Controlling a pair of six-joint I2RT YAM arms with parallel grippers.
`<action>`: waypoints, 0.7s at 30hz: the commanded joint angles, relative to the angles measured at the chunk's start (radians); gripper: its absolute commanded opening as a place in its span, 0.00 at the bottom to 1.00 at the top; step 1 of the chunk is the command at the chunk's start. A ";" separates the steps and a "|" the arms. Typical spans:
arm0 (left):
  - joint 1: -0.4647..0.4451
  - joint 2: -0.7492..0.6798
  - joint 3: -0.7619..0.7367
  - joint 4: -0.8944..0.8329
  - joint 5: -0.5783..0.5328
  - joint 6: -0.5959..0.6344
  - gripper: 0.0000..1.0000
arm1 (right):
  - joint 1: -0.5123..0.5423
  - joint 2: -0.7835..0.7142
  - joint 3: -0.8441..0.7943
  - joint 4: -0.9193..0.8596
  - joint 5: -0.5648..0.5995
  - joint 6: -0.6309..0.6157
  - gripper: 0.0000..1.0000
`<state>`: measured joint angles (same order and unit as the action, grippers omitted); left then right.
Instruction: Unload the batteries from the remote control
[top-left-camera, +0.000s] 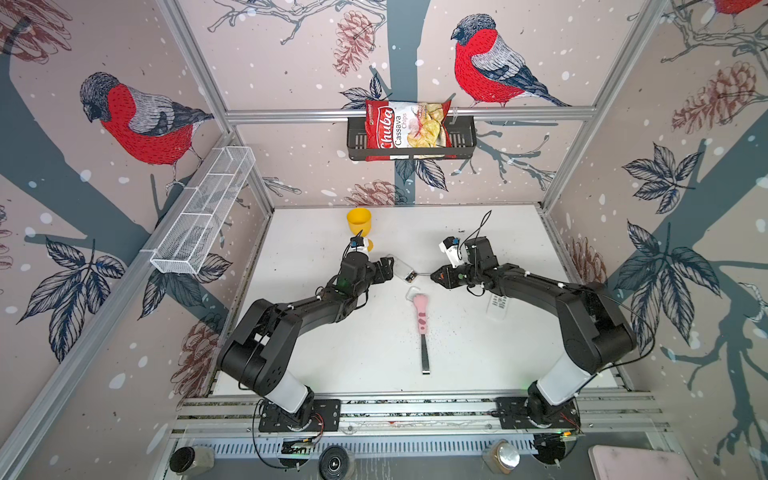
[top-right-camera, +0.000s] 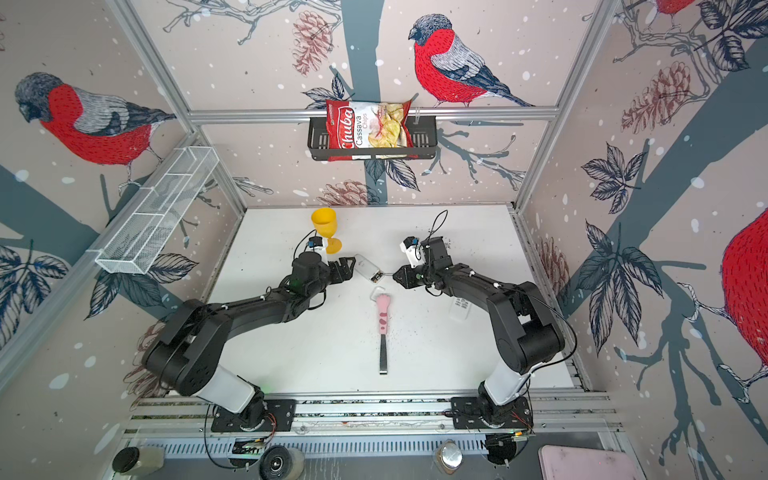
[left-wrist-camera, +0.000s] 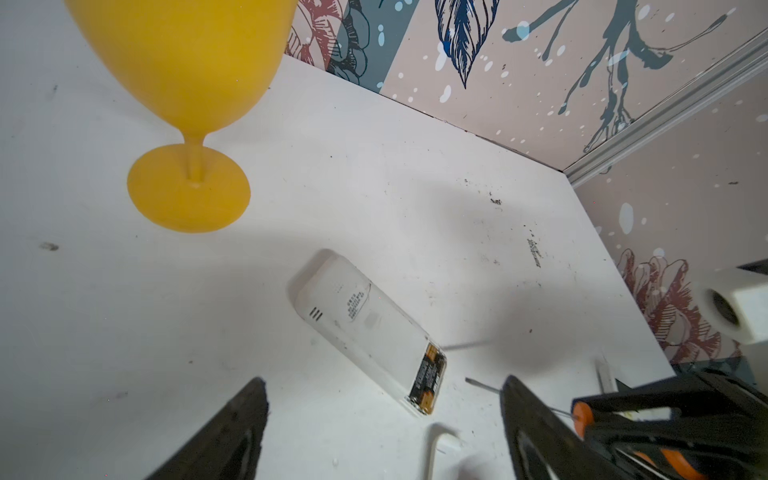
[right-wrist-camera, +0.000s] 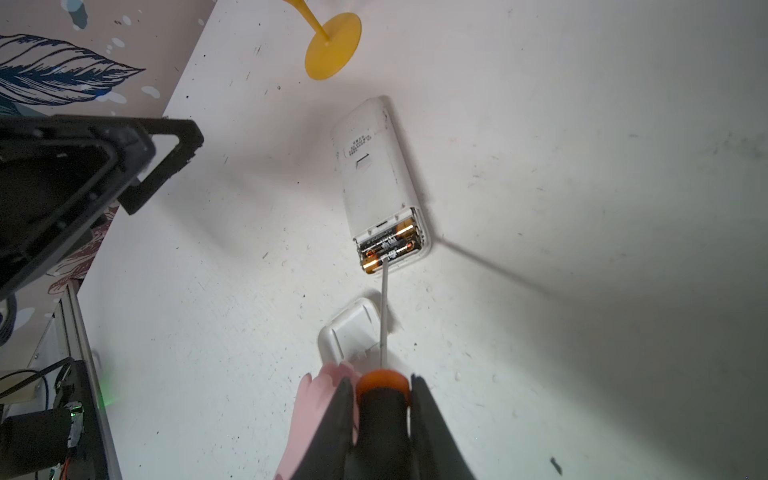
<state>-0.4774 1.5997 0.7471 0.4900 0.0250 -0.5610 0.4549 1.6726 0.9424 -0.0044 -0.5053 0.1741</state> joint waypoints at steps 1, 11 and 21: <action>0.005 0.058 0.069 -0.058 0.048 0.077 0.84 | -0.004 -0.008 0.005 -0.022 0.009 -0.018 0.00; 0.005 0.287 0.328 -0.285 0.065 0.139 0.86 | 0.003 0.039 0.027 -0.049 0.041 -0.024 0.00; 0.007 0.315 0.370 -0.307 0.044 0.135 0.87 | 0.004 0.105 0.076 -0.021 0.030 -0.013 0.00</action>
<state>-0.4732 1.9156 1.1099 0.1978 0.0746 -0.4374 0.4576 1.7634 1.0019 -0.0532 -0.4717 0.1593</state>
